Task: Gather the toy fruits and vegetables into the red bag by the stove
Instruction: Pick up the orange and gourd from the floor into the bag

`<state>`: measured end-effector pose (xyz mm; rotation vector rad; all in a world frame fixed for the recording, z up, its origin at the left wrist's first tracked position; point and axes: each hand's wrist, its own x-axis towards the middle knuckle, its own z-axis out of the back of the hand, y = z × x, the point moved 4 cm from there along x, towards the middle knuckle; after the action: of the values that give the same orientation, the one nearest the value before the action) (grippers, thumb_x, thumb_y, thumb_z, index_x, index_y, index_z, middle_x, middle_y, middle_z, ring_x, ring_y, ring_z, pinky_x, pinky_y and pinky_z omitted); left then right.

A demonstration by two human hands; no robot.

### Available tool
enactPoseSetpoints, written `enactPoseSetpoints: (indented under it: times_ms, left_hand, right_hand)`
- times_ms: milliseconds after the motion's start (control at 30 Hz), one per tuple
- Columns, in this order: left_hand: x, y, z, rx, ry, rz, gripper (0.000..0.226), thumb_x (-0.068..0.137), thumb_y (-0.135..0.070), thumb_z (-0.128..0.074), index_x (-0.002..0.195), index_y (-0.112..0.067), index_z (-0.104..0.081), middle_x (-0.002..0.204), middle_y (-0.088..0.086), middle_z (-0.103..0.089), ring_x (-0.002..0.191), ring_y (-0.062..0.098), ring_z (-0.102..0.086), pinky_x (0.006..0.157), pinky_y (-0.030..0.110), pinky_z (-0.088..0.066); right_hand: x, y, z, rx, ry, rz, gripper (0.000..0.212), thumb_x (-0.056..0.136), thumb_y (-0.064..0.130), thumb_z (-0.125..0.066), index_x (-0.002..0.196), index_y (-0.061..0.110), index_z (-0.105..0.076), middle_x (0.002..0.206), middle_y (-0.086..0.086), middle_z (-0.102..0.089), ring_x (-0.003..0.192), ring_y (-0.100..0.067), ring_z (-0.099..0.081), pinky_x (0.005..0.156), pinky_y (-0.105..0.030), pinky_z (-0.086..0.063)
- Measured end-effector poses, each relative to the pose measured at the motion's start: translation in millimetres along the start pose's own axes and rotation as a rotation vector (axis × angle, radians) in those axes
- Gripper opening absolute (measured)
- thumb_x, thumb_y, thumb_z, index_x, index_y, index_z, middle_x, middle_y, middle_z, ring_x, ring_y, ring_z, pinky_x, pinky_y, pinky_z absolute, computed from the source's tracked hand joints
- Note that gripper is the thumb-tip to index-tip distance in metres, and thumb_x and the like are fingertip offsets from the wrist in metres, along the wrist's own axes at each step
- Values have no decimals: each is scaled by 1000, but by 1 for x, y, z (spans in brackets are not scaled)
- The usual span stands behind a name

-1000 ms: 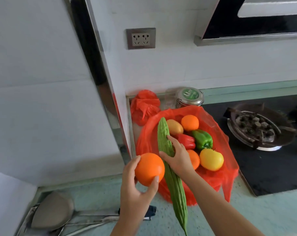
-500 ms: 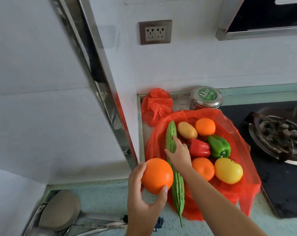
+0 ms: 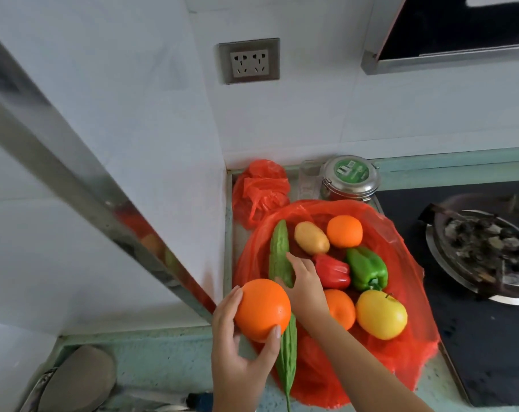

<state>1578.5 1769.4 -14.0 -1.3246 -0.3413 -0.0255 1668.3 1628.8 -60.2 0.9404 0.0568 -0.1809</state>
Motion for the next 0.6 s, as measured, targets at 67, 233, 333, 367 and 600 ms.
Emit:
enactPoseSetpoints:
  times_ms: [67,233,333,367,600]
  left_hand:
    - [4,1,-9,-27,1,10,67,63,-52,-73,124,-43,-46,134,-18,-42,122,19,-46,80,27,-52]
    - [20,-2,-42,15,35,-28,70,68,-60,-68,127,-31,-45,133,-6,-42,122,20,-46,82,29,-52]
    - [30,0,-67,92,70,-71,65,71,-47,-68,128,-28,-44,131,-8,-45,122,17,-46,84,44,-52]
    - [34,1,-75,119,89,-90,65,72,-45,-68,129,-26,-44,131,-8,-45,122,16,-46,85,46,-51]
    - [58,-4,-139,255,244,-192,61,73,-44,-62,127,-24,-41,126,5,-47,119,9,-41,98,14,-33]
  right_hand:
    - [-6,0,16,-2,-34,56,59,85,24,-64,137,14,-39,136,-6,-41,126,-19,-39,98,-24,-34]
    - [-16,-13,63,-94,-114,156,52,84,23,-64,132,16,-46,132,0,-47,121,-18,-44,92,-26,-41]
    - [-20,-30,93,-170,-161,161,51,82,23,-66,130,16,-49,132,-1,-49,124,-20,-43,93,-25,-37]
    - [-21,-37,101,-195,-166,152,51,82,24,-67,130,17,-50,133,-1,-49,125,-20,-42,94,-24,-36]
    - [-23,-72,146,-255,-176,81,56,79,26,-69,131,19,-48,133,0,-48,123,-22,-41,96,-28,-34]
